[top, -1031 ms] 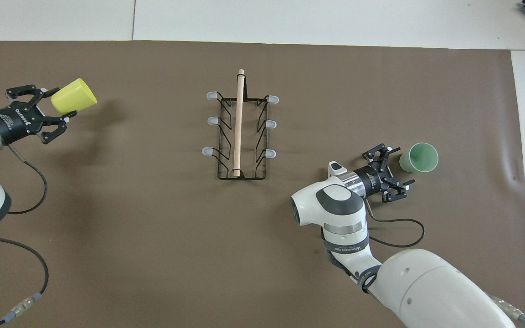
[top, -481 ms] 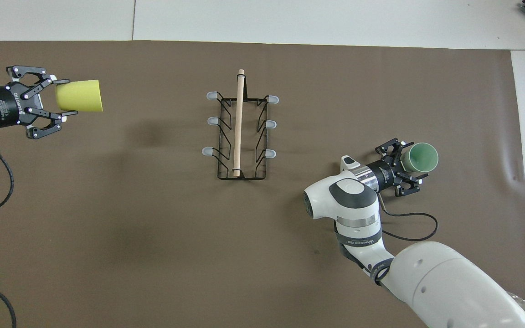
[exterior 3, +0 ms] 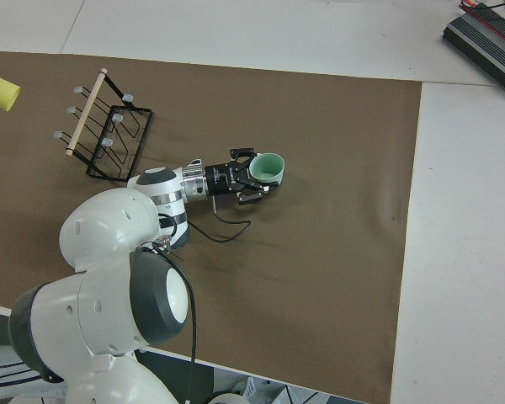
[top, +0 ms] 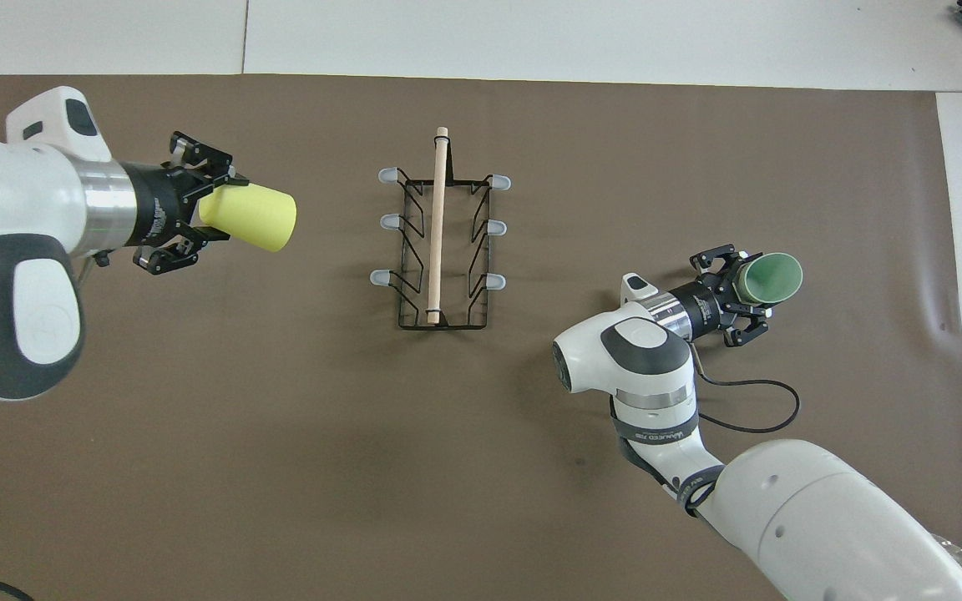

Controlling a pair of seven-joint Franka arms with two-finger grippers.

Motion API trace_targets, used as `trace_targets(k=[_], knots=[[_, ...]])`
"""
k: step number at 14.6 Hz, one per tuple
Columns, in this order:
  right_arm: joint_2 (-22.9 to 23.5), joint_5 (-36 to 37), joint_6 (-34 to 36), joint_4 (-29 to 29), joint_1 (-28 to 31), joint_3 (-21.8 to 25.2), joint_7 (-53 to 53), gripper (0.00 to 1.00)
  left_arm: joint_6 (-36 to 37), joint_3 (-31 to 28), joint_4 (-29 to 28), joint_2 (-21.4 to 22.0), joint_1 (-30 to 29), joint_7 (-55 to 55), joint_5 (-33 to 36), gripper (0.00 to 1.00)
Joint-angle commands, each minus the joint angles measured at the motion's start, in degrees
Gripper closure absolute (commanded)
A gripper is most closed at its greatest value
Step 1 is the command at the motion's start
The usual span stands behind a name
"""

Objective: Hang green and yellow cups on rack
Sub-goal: 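Carry the yellow cup onto a rack peg with the left gripper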

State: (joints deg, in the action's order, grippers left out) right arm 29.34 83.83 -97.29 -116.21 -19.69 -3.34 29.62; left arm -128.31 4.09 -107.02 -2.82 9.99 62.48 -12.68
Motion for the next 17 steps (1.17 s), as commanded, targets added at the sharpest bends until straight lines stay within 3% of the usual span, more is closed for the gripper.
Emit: trace_targets(k=[1, 4, 7, 11, 17], knots=[[-2.09, -5.49, 0.69, 3.78, -0.61, -0.96, 1.31, 1.0, -1.24, 6.69, -1.62, 1.15, -0.94, 6.14, 10.27, 1.0], [-7.61, -14.71, 0.78, 4.68, -0.61, -1.84, 2.46, 1.0, -2.73, 12.68, -1.7, 0.36, -1.03, 9.06, 20.73, 1.0], [-15.17, -25.6, -0.36, 4.68, 1.22, -1.93, 4.38, 1.0, -2.56, 15.59, -1.88, 0.1, -1.03, 10.73, 26.63, 1.0], [-22.21, -39.75, -2.46, 4.85, 5.97, -1.84, 5.01, 1.0, -2.3, 17.08, -2.32, -1.48, -0.85, 10.99, 30.24, 1.0], [-28.45, -60.67, -10.37, 4.85, 13.79, -1.84, 5.53, 1.0, -3.43, 21.92, -6.44, -0.87, -0.76, 21.18, 32.54, 1.0]])
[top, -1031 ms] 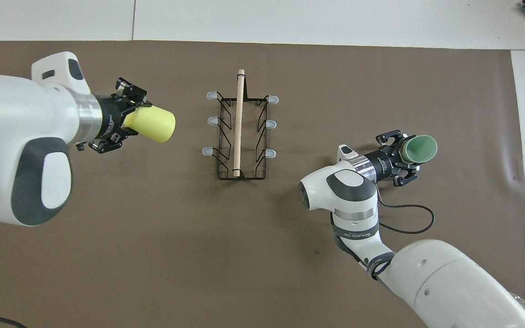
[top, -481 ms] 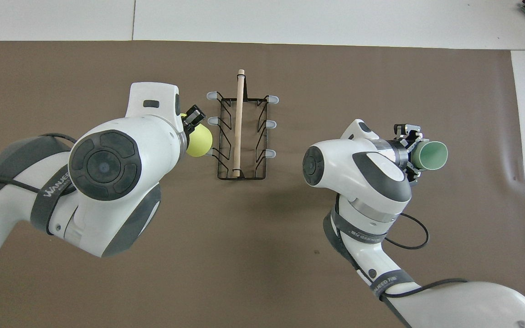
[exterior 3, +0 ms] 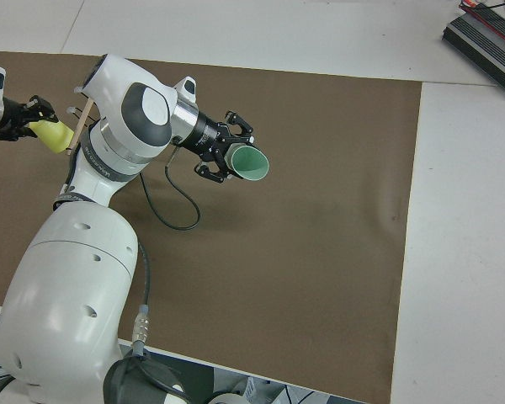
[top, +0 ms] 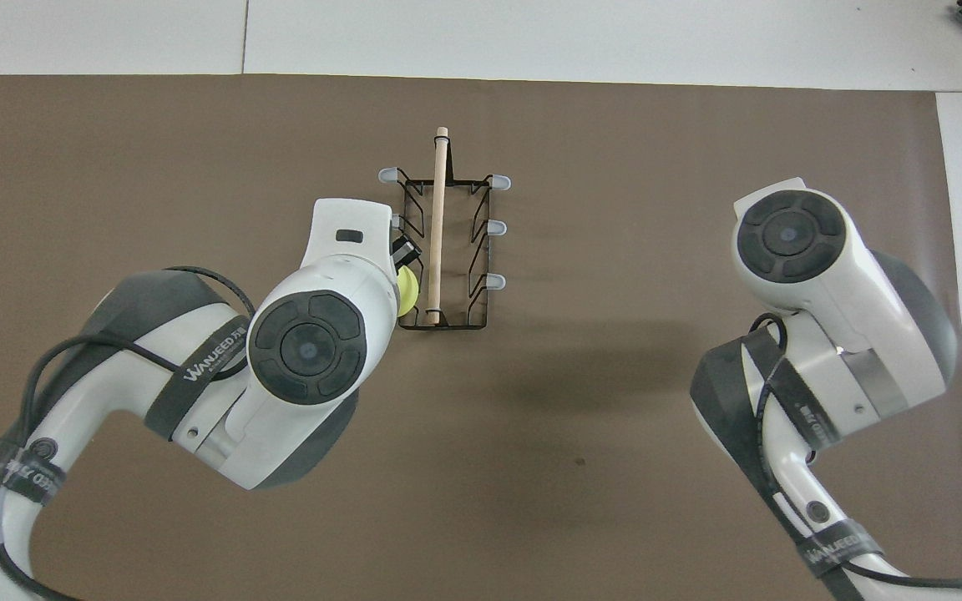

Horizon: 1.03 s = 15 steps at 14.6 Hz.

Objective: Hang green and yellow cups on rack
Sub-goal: 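Carry the yellow cup onto a rack peg with the left gripper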

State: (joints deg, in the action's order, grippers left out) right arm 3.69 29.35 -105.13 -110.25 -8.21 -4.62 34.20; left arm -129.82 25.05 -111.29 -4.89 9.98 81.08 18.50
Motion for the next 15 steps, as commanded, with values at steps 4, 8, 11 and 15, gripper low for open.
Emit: trace_targets(k=[4, 8, 11, 15], knots=[[-4.92, -23.06, -8.49, -1.11, 4.69, -0.39, 0.87, 1.0, -6.06, 0.97, -5.43, 1.73, -0.84, 2.77, 1.36, 0.95], [-4.84, -35.46, -14.57, -1.37, 6.09, -0.3, 0.52, 1.0, -0.8, 0.44, -2.71, 1.99, -0.84, 0.4, 1.27, 0.0], [-4.84, -46.1, -16.51, -1.99, 6.81, -0.39, 3.93, 1.0, 3.33, -0.43, -1.04, 2.34, -0.84, -6.86, 1.01, 0.0], [-5.89, -64.28, -17.83, -3.3, 9.08, -0.3, 14.02, 1.0, 11.05, -6.22, 1.6, 5.06, -0.84, -29.59, -5.11, 0.0]])
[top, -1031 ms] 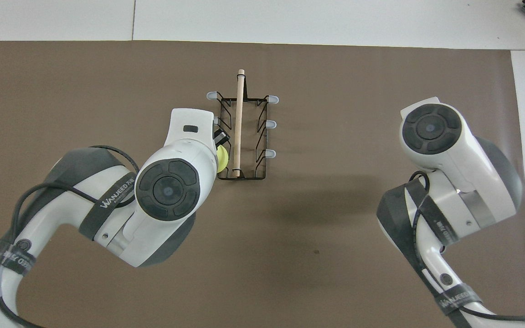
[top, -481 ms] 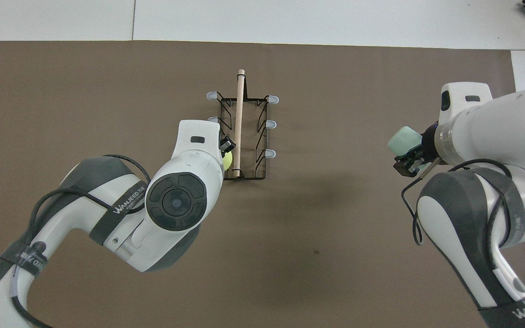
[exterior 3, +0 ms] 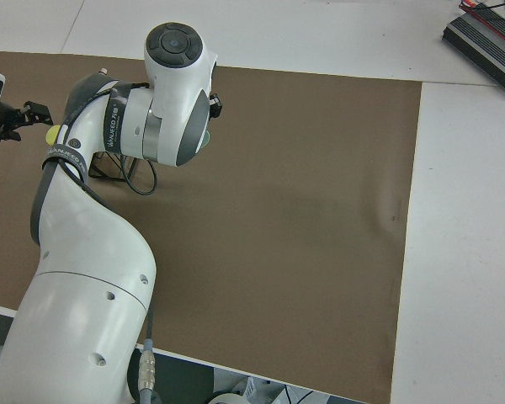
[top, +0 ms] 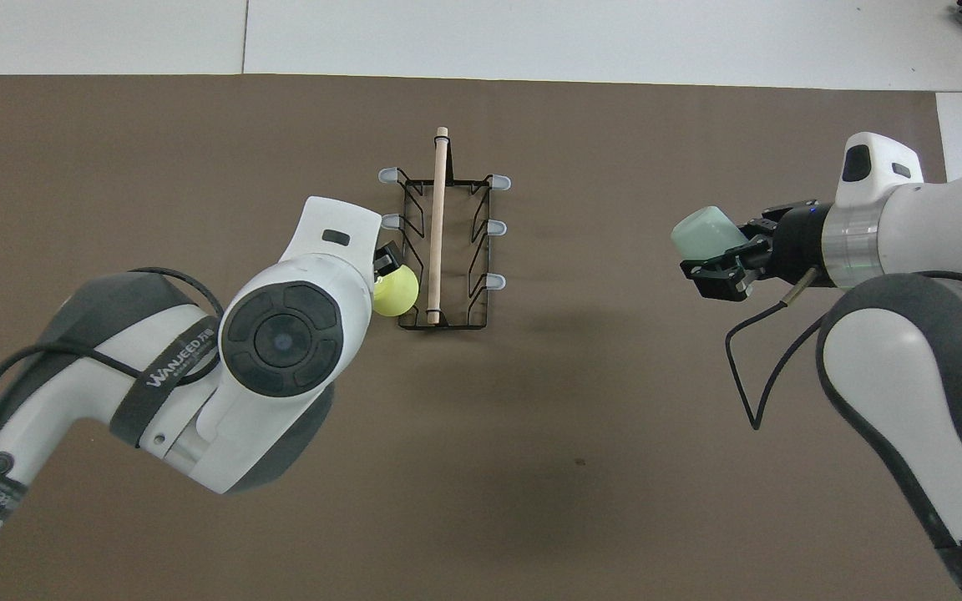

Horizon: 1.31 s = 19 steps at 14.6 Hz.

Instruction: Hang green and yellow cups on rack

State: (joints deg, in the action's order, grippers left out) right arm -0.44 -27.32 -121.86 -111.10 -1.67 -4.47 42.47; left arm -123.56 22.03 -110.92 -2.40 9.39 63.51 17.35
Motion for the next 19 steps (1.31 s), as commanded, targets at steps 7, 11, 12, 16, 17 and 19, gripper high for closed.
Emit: trace_targets(k=[7, 11, 12, 16, 17, 19], knots=[[-7.11, -32.78, 0.04, -10.97, 10.72, -0.28, 25.45, 1.0, 17.54, -20.96, 4.29, 8.11, -0.33, -58.82, -19.89, 0.0], [-9.04, -45.85, 2.5, -12.99, 13.18, -0.19, 32.3, 1.0, 26.33, -24.58, 13.16, 5.92, -3.48, -69.99, -22.98, 0.0], [-10.18, -50.42, 3.03, -14.57, 13.53, -0.19, 34.67, 1.0, 29.31, -24.58, 16.49, 4.78, -3.76, -71.4, -22.45, 0.0], [-11.25, -61.62, 2.08, -17.22, 10.83, -0.28, 40.92, 1.0, 34.96, -23.79, 24.61, 0.81, -4.55, -71.94, -22.01, 0.0], [-10.81, -63.11, 0.59, -17.83, 8.72, -0.28, 44.42, 1.0, 35.05, -23.27, 24.52, 1.07, -4.64, -71.86, -22.01, 0.0], [-9.85, -71.52, -3.27, -19.15, 4.16, -0.28, 53.54, 1.0, 35.31, -21.25, 24.08, 1.95, -4.82, -71.77, -18.35, 0.0]])
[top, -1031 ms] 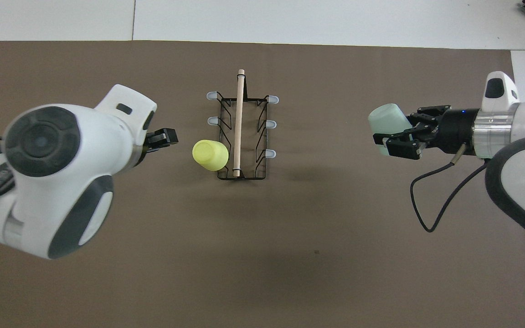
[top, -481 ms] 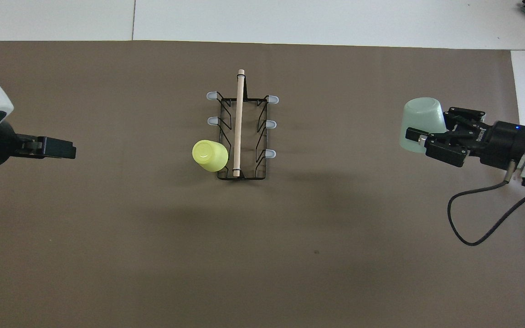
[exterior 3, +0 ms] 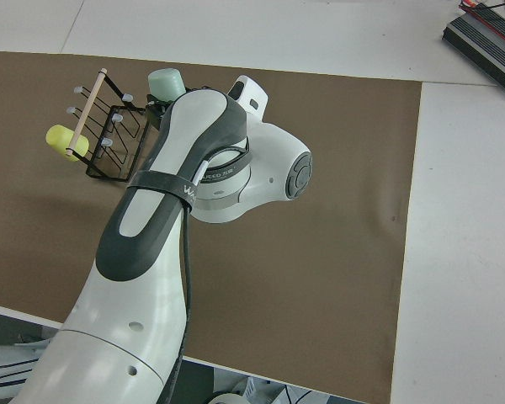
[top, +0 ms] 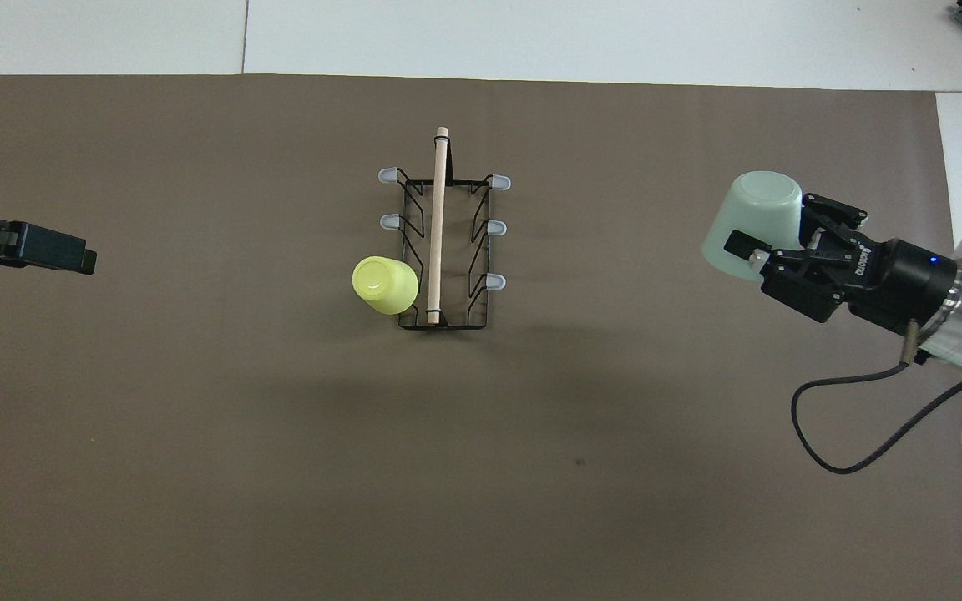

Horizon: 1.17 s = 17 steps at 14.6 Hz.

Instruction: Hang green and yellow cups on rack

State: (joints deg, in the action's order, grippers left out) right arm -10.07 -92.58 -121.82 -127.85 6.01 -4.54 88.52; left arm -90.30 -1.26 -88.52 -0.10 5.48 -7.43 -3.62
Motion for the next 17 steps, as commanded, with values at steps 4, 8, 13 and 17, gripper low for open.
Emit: trace_targets(k=[4, 8, 13, 17], knots=[[4.44, -24.53, -13.5, -2.41, -15.37, -0.2, 28.33, 1.0, 2.84, 5.48, -2.15, 2.72, -2.94, 0.22, 3.53, 0.0], [8.22, -40.73, -21.44, -0.65, -25.17, -0.2, 40.47, 1.0, 2.05, 5.48, -3.41, 3.71, -2.58, 0.49, 3.62, 0.0], [12.95, -55.3, -20.39, 1.53, -28.07, -0.73, 59.08, 1.0, 2.58, 5.48, -4.29, 4.24, -2.32, 0.14, 3.62, 0.0], [15.17, -58.32, -20.48, 3.57, -28.25, -0.82, 63.96, 1.0, 2.84, 5.48, -4.29, 4.23, -2.67, 0.14, 3.62, 0.0]])
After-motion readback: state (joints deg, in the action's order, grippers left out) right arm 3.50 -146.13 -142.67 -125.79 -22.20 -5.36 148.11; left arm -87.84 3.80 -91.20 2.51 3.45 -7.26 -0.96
